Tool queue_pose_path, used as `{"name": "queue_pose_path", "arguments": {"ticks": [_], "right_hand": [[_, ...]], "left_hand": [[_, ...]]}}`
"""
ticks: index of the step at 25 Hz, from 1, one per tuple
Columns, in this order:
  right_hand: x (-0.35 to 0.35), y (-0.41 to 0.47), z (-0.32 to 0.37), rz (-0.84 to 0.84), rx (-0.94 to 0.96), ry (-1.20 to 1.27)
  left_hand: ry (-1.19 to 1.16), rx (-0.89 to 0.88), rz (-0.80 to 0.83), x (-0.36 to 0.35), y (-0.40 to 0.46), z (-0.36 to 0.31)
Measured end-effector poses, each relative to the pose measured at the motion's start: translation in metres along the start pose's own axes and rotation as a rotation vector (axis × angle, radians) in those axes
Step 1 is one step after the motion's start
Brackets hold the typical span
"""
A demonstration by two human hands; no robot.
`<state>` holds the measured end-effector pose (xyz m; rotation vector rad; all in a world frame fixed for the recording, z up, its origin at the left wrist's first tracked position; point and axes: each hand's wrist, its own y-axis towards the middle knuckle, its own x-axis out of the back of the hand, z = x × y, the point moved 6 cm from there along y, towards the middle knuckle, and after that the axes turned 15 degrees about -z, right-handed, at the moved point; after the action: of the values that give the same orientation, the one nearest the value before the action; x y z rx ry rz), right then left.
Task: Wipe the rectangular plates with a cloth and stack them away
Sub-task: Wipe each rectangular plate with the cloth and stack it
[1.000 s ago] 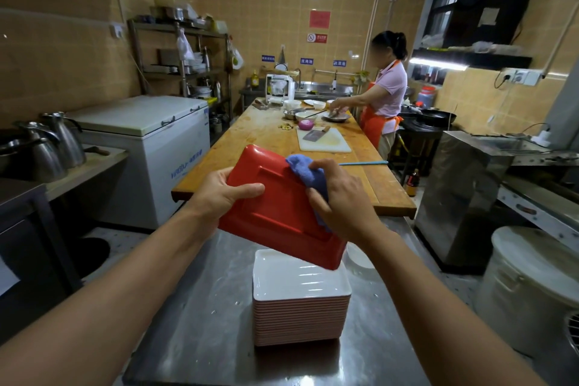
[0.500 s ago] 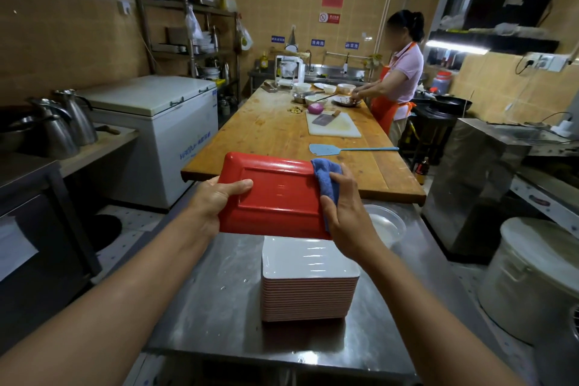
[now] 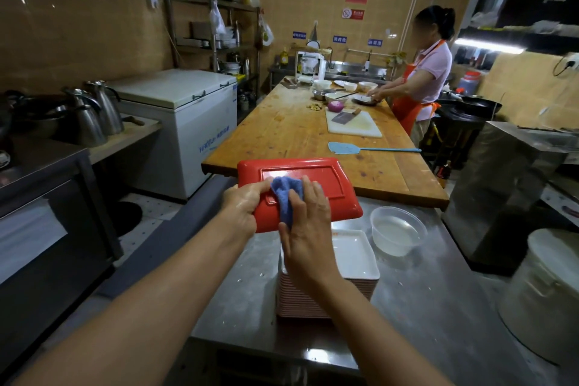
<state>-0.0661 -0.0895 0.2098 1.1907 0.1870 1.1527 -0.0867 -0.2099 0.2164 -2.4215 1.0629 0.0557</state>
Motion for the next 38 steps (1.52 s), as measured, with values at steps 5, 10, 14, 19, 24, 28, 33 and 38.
{"name": "queue_pose_path", "arguments": {"ticks": [5, 10, 14, 19, 24, 28, 33, 38], "right_hand": [[-0.028, -0.005, 0.02, 0.066, 0.085, -0.022], [-0.019, 0.007, -0.006, 0.009, 0.038, 0.032], [-0.024, 0.021, -0.016, -0.011, -0.223, 0.427], [-0.046, 0.023, -0.024, 0.118, -0.371, 0.232], [-0.053, 0.026, -0.021, 0.151, -0.539, 0.313], [-0.06, 0.008, -0.025, 0.218, -0.608, 0.313], [-0.067, -0.01, -0.039, 0.24, -0.646, 0.285], [-0.079, -0.016, -0.049, 0.225, -0.652, 0.281]], "left_hand": [[-0.08, 0.02, -0.071, 0.029, 0.009, -0.003], [-0.057, 0.03, -0.131, 0.069, 0.024, -0.005], [-0.072, 0.027, -0.175, 0.097, 0.033, -0.008], [-0.055, -0.069, -0.242, 0.129, 0.044, -0.013], [0.298, -0.611, -0.307, 0.149, 0.052, -0.036], [0.88, -1.033, -0.262, 0.134, 0.052, -0.007], [1.288, -1.313, -0.069, 0.111, 0.059, 0.052], [1.364, -1.49, 0.037, 0.098, 0.075, 0.089]]}}
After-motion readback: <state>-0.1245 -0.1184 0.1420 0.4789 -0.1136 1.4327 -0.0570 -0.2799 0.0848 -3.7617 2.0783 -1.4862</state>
